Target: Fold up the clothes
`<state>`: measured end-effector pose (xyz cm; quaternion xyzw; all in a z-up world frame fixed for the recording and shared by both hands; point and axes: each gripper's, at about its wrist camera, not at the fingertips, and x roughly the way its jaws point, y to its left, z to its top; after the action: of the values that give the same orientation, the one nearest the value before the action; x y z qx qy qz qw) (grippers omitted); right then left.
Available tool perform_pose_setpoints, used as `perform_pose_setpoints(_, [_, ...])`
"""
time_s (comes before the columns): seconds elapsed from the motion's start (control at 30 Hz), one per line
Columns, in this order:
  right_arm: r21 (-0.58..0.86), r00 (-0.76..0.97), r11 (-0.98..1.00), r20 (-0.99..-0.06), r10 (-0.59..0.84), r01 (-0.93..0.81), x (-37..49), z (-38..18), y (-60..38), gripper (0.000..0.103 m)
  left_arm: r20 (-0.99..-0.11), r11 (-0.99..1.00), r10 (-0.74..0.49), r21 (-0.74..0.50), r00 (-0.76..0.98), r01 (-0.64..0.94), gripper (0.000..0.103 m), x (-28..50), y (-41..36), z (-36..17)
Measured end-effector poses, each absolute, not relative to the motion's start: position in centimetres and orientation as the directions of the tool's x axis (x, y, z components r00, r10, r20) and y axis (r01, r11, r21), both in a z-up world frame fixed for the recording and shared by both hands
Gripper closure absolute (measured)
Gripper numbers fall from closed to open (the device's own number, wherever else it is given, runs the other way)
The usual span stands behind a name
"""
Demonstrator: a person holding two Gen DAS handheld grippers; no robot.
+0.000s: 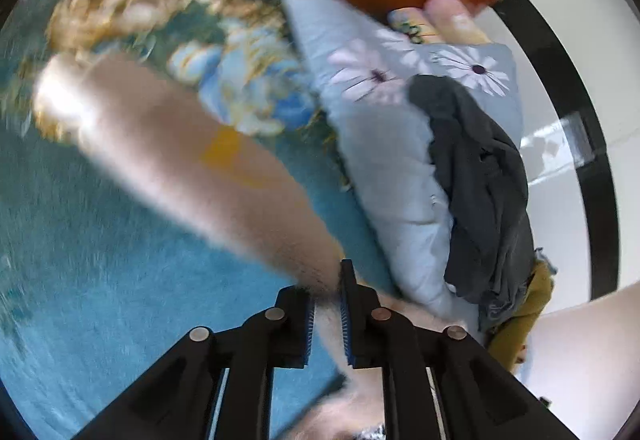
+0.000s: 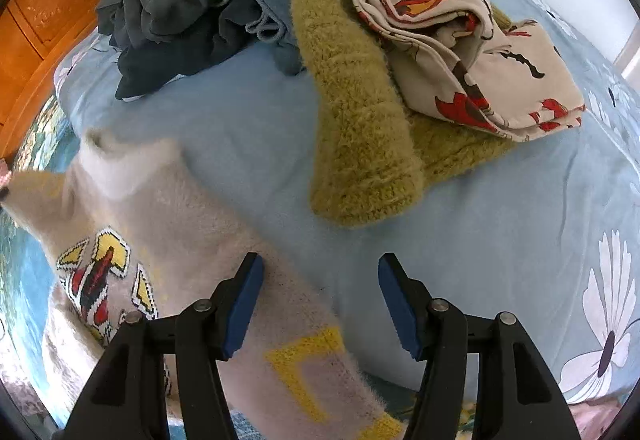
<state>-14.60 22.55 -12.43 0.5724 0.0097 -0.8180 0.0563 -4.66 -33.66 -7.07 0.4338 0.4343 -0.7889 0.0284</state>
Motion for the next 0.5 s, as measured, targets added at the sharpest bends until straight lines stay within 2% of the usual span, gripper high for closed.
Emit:
perform_pose_setpoints(0.03, [0.039, -0.353, -0.994, -0.933, -0.072, 0.098, -14.4, -12.1, 22.5, 0.042, -0.714, -0.619, 0.345, -0.661, -0.609, 0.423, 0.082, -4.0, -33.5, -7.5])
perform_pose_setpoints(0.07, [0.03, -0.371, -0.995, -0.926, -0.063, 0.096, -14.2, -11.6, 22.3, 0.042, -0.718, -0.618, 0.359, -0.662, -0.596, 0.425, 0.073, -3.3, -33.4, -7.9])
perform_pose_setpoints(0.1, [0.019, -0.397, -0.995, -0.916, -0.058, 0.102, -13.8, -10.9, 21.8, 0.042, -0.722, -0.616, 0.372, -0.662, -0.583, 0.427, 0.069, -2.7, -33.2, -8.3])
perform_pose_setpoints(0.17, [0.001, -0.46, -0.989, -0.885, -0.069, 0.148, -12.5, -9.1, 20.1, 0.042, -0.729, -0.613, 0.398, -0.663, -0.557, 0.43, 0.067, -1.3, -32.9, -9.0])
perform_pose_setpoints(0.23, [0.048, -0.464, -0.963, -0.869, -0.17, 0.263, -10.9, -8.0, 17.0, 0.042, -0.726, -0.603, 0.43, -0.674, -0.538, 0.427, 0.065, 0.1, -32.2, -9.5])
perform_pose_setpoints(0.37, [0.196, -0.242, -0.838, -0.902, -0.357, 0.509, -7.7, -10.7, 8.8, 0.042, -0.71, -0.58, 0.488, -0.698, -0.507, 0.42, 0.06, 3.4, -30.5, -9.7])
perform_pose_setpoints(0.5, [0.223, -0.126, -0.769, -0.922, -0.365, 0.599, -3.3, -13.5, 4.5, 0.042, -0.702, -0.564, 0.511, -0.71, -0.497, 0.422, 0.057, 7.3, -29.8, -8.6])
